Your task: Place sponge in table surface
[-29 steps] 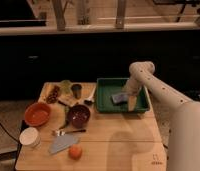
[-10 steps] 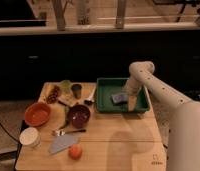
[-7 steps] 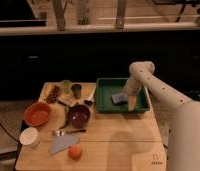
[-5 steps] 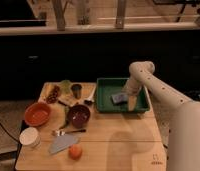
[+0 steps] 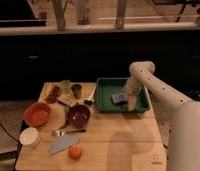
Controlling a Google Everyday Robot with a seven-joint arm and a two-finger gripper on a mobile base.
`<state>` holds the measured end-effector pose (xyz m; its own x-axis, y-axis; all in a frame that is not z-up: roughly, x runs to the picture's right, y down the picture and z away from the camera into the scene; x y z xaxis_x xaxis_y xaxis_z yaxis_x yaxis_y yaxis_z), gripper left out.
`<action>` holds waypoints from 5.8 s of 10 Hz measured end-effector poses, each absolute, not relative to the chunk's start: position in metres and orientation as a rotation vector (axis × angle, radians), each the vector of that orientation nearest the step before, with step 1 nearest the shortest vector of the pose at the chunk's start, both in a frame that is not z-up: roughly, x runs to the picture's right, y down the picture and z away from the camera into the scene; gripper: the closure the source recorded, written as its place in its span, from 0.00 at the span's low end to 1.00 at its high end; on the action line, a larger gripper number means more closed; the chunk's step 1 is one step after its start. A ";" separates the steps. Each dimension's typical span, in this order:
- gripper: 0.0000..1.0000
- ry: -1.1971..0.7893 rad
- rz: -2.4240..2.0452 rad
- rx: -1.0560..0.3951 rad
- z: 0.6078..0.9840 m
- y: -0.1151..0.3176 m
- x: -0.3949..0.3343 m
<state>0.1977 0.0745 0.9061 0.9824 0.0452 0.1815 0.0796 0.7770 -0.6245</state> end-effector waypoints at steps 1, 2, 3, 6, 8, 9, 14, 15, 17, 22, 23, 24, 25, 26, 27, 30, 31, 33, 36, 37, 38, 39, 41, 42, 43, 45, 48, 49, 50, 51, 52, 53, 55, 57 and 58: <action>0.20 -0.191 -0.019 -0.682 0.906 0.074 0.198; 0.20 -0.191 -0.019 -0.682 0.906 0.074 0.198; 0.20 -0.191 -0.019 -0.682 0.906 0.074 0.198; 0.21 -0.191 -0.019 -0.682 0.906 0.074 0.198; 0.37 -0.191 -0.019 -0.682 0.906 0.074 0.198; 0.43 -0.191 -0.019 -0.682 0.906 0.074 0.198; 0.20 -0.191 -0.019 -0.681 0.902 0.071 0.198; 0.20 -0.191 -0.020 -0.682 0.901 0.070 0.198; 0.20 -0.191 -0.020 -0.682 0.901 0.070 0.198; 0.20 -0.212 -0.013 -0.738 0.895 0.099 0.184; 0.20 -0.218 -0.009 -0.763 0.889 0.114 0.181; 0.20 -0.224 -0.004 -0.787 0.881 0.131 0.177; 0.20 -0.236 0.009 -0.810 0.873 0.152 0.170; 0.20 -0.242 0.017 -0.816 0.871 0.160 0.164; 0.20 -0.245 0.026 -0.816 0.868 0.164 0.163; 0.20 -0.232 0.044 -0.794 0.867 0.156 0.163; 0.20 -0.225 0.045 -0.784 0.867 0.150 0.164; 0.20 -0.211 0.046 -0.766 0.866 0.139 0.169; 0.20 -0.177 0.024 -0.737 0.865 0.113 0.176; 0.20 -0.165 0.019 -0.725 0.862 0.103 0.179; 0.20 -0.155 0.009 -0.713 0.862 0.095 0.179; 0.20 -0.147 0.003 -0.705 0.862 0.090 0.181; 0.20 -0.132 -0.003 -0.688 0.862 0.083 0.187; 0.20 -0.128 -0.007 -0.677 0.863 0.078 0.189; 0.20 -0.123 -0.012 -0.667 0.865 0.074 0.190; 0.20 -0.117 -0.020 -0.652 0.868 0.068 0.192; 0.20 -0.122 -0.047 -0.618 0.871 0.058 0.194; 0.20 -0.123 -0.056 -0.606 0.871 0.053 0.194; 0.20 -0.124 -0.062 -0.601 0.871 0.050 0.195; 0.20 -0.124 -0.075 -0.591 0.872 0.045 0.196; 0.20 -0.128 -0.087 -0.586 0.874 0.040 0.194; 0.20 -0.133 -0.103 -0.582 0.877 0.036 0.192; 0.20 -0.145 -0.143 -0.581 0.883 0.031 0.187; 0.20 -0.157 -0.177 -0.580 0.891 0.031 0.183; 0.20 -0.167 -0.201 -0.582 0.897 0.034 0.181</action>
<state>0.1805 0.0338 0.8970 0.9670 -0.1410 0.2123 0.2348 0.8169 -0.5268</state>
